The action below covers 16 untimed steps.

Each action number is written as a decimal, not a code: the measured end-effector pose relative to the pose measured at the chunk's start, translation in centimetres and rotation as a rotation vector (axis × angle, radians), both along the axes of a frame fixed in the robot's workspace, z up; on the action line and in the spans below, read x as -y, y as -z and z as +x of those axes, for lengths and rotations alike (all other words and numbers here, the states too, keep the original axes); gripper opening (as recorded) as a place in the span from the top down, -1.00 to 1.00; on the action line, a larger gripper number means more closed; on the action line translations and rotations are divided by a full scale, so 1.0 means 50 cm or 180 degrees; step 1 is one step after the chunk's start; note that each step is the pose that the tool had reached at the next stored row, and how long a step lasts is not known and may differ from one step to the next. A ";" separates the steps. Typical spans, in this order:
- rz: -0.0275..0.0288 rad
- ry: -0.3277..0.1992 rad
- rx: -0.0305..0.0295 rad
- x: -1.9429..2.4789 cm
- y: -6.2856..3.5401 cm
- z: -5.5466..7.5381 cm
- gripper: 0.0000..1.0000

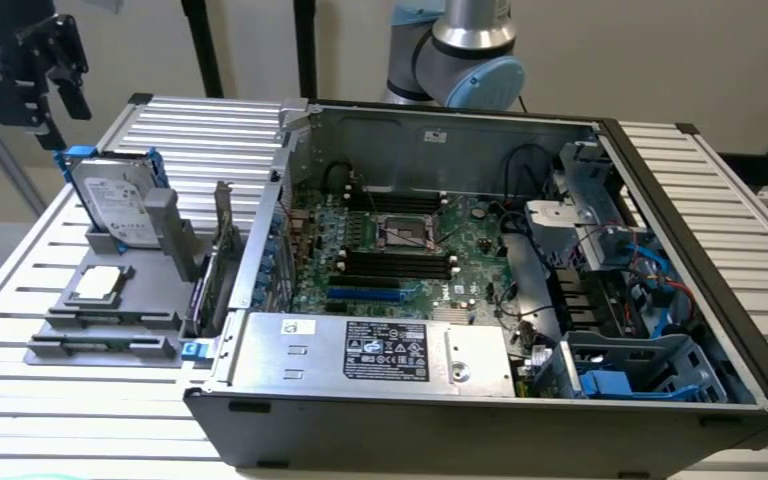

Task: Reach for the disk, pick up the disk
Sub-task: 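Pick up the disk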

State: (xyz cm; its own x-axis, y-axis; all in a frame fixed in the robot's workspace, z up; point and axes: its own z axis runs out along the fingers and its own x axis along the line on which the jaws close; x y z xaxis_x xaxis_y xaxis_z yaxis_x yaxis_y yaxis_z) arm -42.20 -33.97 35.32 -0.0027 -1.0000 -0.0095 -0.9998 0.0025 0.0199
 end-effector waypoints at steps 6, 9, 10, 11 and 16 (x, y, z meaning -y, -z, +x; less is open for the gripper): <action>0.0000 -0.0002 0.0001 0.0000 0.022 0.000 -0.31; 0.0000 -0.0002 0.0000 -0.0003 0.033 0.000 -0.31; 0.0000 -0.0002 0.0000 -0.0005 0.036 0.000 -0.31; 0.0000 -0.0001 0.0000 -0.0008 0.040 0.000 -0.31; 0.0000 -0.0002 0.0001 -0.0029 0.058 0.000 -0.31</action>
State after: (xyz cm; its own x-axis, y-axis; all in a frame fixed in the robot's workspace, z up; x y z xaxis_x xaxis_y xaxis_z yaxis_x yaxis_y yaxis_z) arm -42.21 -33.83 32.42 -0.0021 -1.0000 -0.0094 -0.9998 0.0020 0.0197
